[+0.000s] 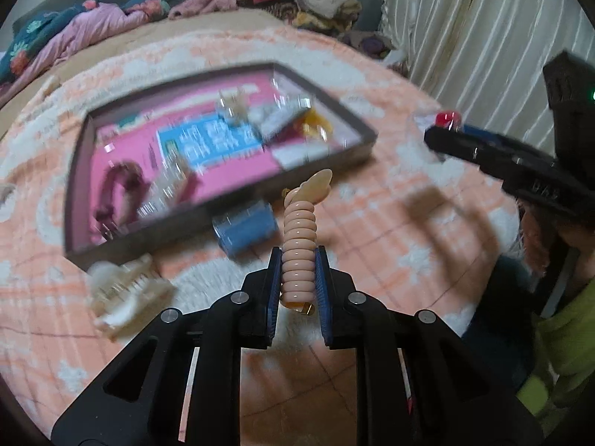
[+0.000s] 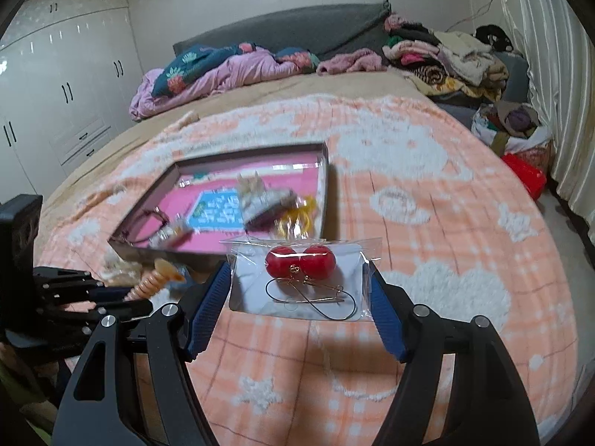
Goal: Organize jewelry
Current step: 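Grasp peach coil hair tie with left tool while right grasps red earrings card, then carry coil tie into box with left tool while right drops red earrings card in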
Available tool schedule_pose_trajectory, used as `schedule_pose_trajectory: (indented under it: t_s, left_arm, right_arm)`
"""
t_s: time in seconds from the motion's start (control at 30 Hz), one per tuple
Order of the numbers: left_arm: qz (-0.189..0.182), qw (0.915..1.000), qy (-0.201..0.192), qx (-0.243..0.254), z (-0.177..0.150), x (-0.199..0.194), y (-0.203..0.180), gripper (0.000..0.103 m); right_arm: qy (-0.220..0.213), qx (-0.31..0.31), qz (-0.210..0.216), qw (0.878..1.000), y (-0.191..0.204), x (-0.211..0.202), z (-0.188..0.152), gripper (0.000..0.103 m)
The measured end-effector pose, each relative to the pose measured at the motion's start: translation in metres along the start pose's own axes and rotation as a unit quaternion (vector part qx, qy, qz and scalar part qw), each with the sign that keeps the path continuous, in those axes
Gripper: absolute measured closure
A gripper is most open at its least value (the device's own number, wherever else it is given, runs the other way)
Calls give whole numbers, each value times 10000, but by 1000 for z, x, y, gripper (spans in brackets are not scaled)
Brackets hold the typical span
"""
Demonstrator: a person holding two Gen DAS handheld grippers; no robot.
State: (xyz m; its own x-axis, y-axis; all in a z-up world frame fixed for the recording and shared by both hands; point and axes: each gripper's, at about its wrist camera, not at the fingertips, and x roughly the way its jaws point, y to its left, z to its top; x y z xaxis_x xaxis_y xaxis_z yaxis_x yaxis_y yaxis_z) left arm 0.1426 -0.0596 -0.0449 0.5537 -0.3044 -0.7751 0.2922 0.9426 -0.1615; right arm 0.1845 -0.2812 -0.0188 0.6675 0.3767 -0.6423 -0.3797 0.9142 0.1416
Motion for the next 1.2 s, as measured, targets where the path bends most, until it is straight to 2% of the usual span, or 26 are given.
schedule_pose_trajectory:
  t_s: [0.2,0.57,1.2]
  left_arm:
    - [196,9987,-419,-221,31,-24,23,93]
    - [529,9924,-891,-669,63,-47,63,93]
    - [694,9878,-899,-1062,71,-38,97,93]
  right_arm:
    - [-154,-118,21,9998,9,-5,18,33]
    - [-343,-385,136,9986,33,-3,47,33]
    - [-319,-440,189,9983,48,29,68,33]
